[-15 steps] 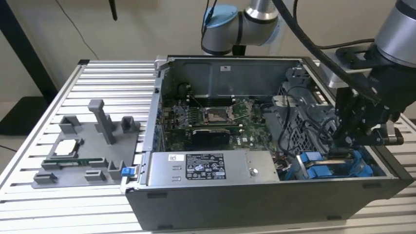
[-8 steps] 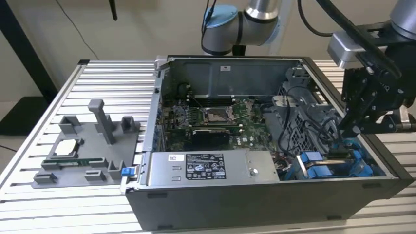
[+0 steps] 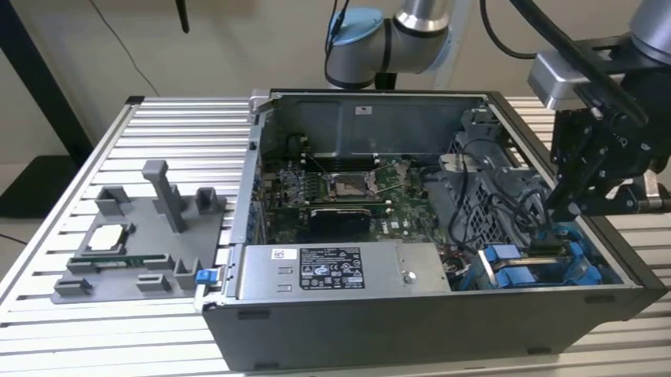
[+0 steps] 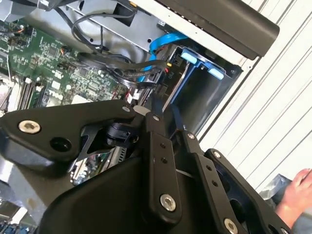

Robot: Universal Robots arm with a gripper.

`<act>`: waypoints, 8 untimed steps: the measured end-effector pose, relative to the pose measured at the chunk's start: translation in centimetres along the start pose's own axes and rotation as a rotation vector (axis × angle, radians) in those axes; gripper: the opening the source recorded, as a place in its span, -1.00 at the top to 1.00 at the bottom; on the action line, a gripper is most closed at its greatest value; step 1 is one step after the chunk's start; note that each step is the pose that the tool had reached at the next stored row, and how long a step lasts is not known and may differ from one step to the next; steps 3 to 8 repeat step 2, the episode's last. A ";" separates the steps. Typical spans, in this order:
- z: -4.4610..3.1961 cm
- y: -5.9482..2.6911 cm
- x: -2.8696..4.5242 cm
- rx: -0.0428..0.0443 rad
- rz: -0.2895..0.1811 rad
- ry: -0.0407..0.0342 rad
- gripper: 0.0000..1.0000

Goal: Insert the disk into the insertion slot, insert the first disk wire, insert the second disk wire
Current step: 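Insert the second disk wire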

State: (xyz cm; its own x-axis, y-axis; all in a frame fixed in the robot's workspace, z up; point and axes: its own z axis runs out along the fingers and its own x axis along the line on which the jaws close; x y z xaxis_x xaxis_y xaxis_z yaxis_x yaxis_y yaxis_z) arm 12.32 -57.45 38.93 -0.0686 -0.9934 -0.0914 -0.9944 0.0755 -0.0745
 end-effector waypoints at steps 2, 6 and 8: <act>0.00 0.00 0.00 -0.0013 0.000 0.0000 -1.00; 0.00 0.00 0.00 -0.0013 0.000 0.0000 -1.00; 0.00 0.00 0.00 -0.0013 0.000 0.0000 -1.00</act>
